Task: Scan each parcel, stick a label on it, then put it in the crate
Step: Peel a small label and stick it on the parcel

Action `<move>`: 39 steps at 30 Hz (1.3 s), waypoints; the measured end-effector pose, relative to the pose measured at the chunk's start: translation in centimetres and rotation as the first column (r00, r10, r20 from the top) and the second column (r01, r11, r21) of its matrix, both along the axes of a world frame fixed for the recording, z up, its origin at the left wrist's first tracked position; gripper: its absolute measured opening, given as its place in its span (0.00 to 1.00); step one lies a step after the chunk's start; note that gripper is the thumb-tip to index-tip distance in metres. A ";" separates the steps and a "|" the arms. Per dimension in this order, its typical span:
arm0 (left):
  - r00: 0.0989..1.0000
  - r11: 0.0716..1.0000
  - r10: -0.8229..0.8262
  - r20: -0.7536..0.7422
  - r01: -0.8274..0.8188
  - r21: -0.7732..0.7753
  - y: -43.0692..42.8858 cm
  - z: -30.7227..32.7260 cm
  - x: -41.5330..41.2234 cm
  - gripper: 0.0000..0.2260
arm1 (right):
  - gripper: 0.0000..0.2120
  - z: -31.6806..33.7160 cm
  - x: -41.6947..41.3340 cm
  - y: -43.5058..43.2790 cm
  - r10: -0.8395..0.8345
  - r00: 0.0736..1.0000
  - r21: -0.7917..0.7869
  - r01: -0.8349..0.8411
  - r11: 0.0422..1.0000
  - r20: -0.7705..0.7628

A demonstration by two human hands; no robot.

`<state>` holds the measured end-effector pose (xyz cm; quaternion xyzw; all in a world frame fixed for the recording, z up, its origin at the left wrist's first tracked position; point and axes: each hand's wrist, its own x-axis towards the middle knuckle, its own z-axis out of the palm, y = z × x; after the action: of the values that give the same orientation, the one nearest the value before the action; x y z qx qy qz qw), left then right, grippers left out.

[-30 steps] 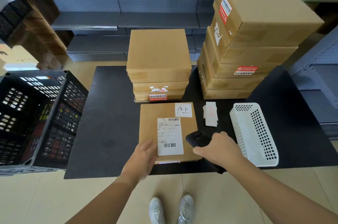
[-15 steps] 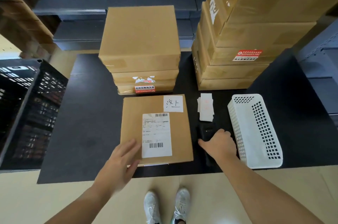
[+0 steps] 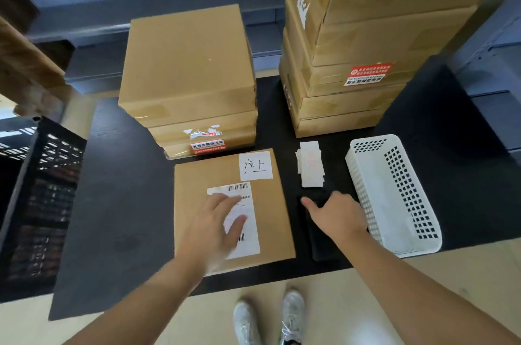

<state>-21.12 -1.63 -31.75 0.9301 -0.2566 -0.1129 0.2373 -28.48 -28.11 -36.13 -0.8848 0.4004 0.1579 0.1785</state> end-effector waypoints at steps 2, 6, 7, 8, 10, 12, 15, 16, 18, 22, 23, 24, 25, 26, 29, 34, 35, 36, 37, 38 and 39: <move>0.994 0.993 -0.112 -0.019 0.111 -0.042 -6.1 0.9 2.5 0.17 | 0.24 -0.1 1.2 -1.1 -0.075 0.989 0.071 0.066 0.995 0.130; 0.957 0.948 -0.285 -0.053 0.290 0.135 -17.7 -0.1 7.2 0.20 | 0.15 -0.7 3.5 -3.2 -0.210 0.942 0.127 0.182 0.975 0.263; 0.950 0.931 -0.305 -0.063 0.312 0.188 -19.8 -0.8 8.1 0.20 | 0.15 -1.2 4.0 -3.5 -0.230 0.933 0.149 0.195 0.969 0.275; 0.946 0.918 -0.313 -0.080 0.323 0.228 -21.5 -1.6 9.0 0.20 | 0.17 -1.7 4.3 -3.8 -0.244 0.925 0.173 0.201 0.964 0.291; 0.942 0.899 -0.320 -0.104 0.337 0.281 -23.7 -3.4 10.3 0.21 | 0.21 -3.0 4.9 -4.3 -0.269 0.908 0.221 0.204 0.954 0.322; 0.942 0.882 -0.320 -0.104 0.336 0.331 -24.9 -4.8 11.1 0.21 | 0.25 -4.1 5.3 -4.7 -0.293 0.899 0.254 0.215 0.943 0.326; 0.951 0.879 -0.298 -0.086 0.308 0.364 -25.8 -6.2 11.7 0.19 | 0.24 -5.1 5.8 -5.2 -0.313 0.891 0.290 0.220 0.931 0.328; 0.955 0.883 -0.288 -0.074 0.295 0.365 -25.9 -6.4 11.8 0.18 | 0.22 -5.3 5.9 -5.3 -0.316 0.889 0.296 0.220 0.929 0.330; 0.963 0.899 -0.263 -0.064 0.269 0.346 -26.1 -6.6 11.9 0.16 | 0.16 -5.8 6.0 -5.6 -0.328 0.883 0.309 0.226 0.924 0.337; 0.973 0.925 -0.224 -0.055 0.230 0.303 -26.1 -6.4 12.0 0.08 | 0.12 -6.2 6.1 -5.9 -0.366 0.865 0.353 0.243 0.904 0.342; 0.974 0.929 -0.220 -0.053 0.226 0.293 -26.0 -6.3 11.9 0.06 | 0.11 -6.2 6.0 -5.9 -0.377 0.858 0.362 0.248 0.899 0.350; 0.974 0.932 -0.216 -0.062 0.224 0.283 -25.9 -6.3 11.9 0.05 | 0.12 -6.2 6.0 -6.0 -0.383 0.852 0.367 0.249 0.896 0.358; 0.975 0.937 -0.208 -0.082 0.222 0.269 -25.8 -6.2 11.8 0.04 | 0.12 -6.0 5.9 -5.9 -0.382 0.849 0.365 0.247 0.897 0.365; 0.974 0.942 -0.199 -0.104 0.220 0.255 -25.7 -6.1 11.8 0.04 | 0.12 -5.9 5.8 -5.9 -0.378 0.849 0.359 0.245 0.901 0.369; 0.970 0.952 -0.182 -0.160 0.215 0.219 -25.1 -5.4 11.7 0.05 | 0.11 -5.1 5.5 -5.7 -0.366 0.849 0.346 0.236 0.908 0.381; 0.966 0.981 -0.141 -0.215 0.166 0.104 -22.4 -0.7 10.9 0.07 | 0.08 -0.7 4.5 -4.4 -0.352 0.834 0.383 0.187 0.905 0.425; 0.965 0.986 -0.128 -0.228 0.149 0.075 -21.5 1.1 10.7 0.08 | 0.08 0.9 4.5 -4.1 -0.360 0.818 0.403 0.174 0.898 0.448; 0.966 0.992 -0.105 -0.237 0.118 0.039 -20.5 3.0 10.5 0.08 | 0.07 2.7 4.5 -3.9 -0.369 0.800 0.430 0.157 0.889 0.472; 0.967 0.997 -0.073 -0.242 0.076 0.001 -19.4 5.0 10.3 0.08 | 0.06 4.6 4.5 -3.6 -0.387 0.778 0.469 0.137 0.873 0.494; 0.968 0.999 -0.036 -0.248 0.026 -0.046 -18.3 6.9 10.2 0.08 | 0.05 6.6 4.5 -3.3 -0.416 0.748 0.519 0.112 0.847 0.517; 0.964 0.995 0.004 -0.265 -0.032 -0.099 -17.1 8.9 10.0 0.08 | 0.04 8.8 4.5 -3.0 -0.457 0.708 0.579 0.084 0.811 0.538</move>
<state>-11.11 -18.71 -22.82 0.8957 -0.2196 -0.2205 0.3177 -24.00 -31.14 -27.37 -0.7294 0.3851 -0.0906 0.5581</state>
